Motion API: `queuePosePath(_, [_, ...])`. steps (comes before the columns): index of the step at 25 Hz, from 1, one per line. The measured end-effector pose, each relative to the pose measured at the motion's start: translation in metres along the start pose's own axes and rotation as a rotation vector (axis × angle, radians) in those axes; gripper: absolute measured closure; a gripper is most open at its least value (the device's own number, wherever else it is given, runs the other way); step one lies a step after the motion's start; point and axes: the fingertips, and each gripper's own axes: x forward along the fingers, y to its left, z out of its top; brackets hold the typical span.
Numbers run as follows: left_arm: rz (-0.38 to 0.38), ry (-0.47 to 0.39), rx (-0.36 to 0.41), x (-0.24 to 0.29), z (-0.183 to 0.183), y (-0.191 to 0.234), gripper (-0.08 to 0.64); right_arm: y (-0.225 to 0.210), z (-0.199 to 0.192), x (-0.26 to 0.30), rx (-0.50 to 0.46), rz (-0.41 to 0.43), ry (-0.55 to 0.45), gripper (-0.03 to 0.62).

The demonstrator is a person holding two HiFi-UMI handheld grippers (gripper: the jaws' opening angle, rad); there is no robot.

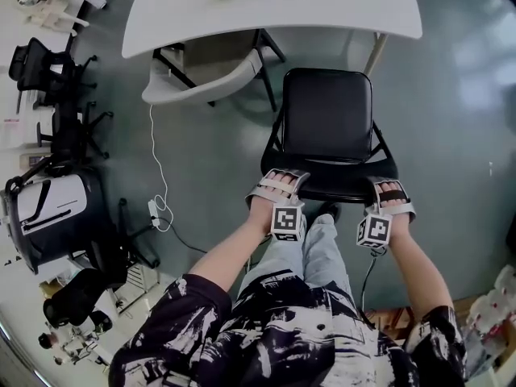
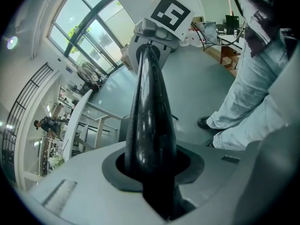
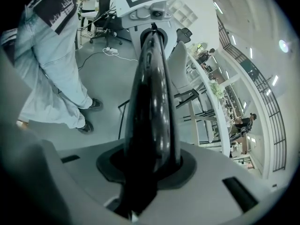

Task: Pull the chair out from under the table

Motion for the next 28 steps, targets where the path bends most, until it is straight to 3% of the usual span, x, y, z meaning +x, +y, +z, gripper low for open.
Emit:
queuePosePath(10, [-0.027,-0.002,-0.014,-0.035,0.016,-0.079,0.445,0.073,0.015,-0.045,-0.008,0.025,0.024,0.492])
queuePosePath(17, [-0.045,-0.002,-0.022,-0.035,0.018,-0.087,0.445,0.079,0.016,-0.045,-0.021,0.021,0.018,0.488])
queuePosePath(21, [-0.091,-0.013,-0.037,-0.033,0.018,-0.094,0.388,0.083,0.014,-0.043,-0.03,0.022,0.015,0.483])
queuePosePath(25, [-0.124,-0.028,-0.071,-0.041,0.006,-0.094,0.373,0.092,0.021,-0.053,-0.058,0.121,-0.065,0.334])
queuePosePath(28, [-0.17,-0.031,-0.099,-0.066,-0.012,-0.083,0.362,0.092,0.02,-0.086,-0.098,0.176,-0.143,0.318])
